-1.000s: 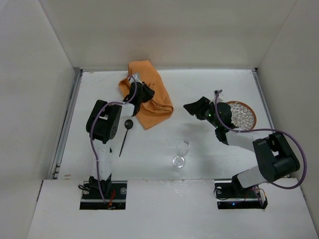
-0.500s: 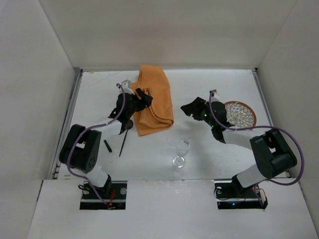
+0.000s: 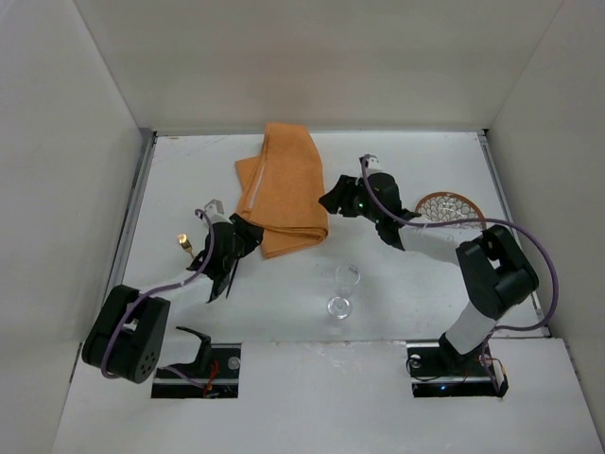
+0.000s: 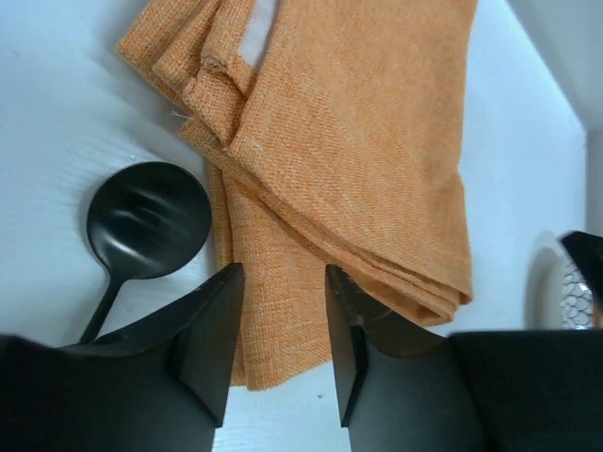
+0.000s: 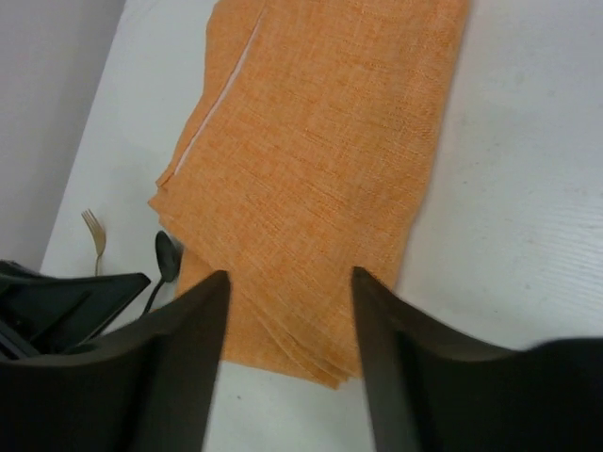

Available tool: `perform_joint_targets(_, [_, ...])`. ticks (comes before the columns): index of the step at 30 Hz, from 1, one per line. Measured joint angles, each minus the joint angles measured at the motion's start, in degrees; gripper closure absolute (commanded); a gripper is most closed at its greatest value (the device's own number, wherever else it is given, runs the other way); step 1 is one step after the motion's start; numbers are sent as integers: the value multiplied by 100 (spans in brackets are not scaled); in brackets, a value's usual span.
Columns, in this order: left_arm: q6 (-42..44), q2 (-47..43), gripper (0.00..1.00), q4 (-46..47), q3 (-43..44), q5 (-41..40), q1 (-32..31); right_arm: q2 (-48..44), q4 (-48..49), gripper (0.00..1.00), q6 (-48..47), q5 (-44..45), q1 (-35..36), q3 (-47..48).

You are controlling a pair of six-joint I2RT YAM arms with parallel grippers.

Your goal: Set the dinner table for one person

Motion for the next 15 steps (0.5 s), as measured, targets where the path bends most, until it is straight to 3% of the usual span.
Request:
perform_joint_targets(3, [-173,-302,70,28,-170,-63,2,302,-249,31,-129,87,39,374])
perform_joint_targets(15, [-479,-968,77,-297,-960,-26,225,1056,-785,38,44,625,103,691])
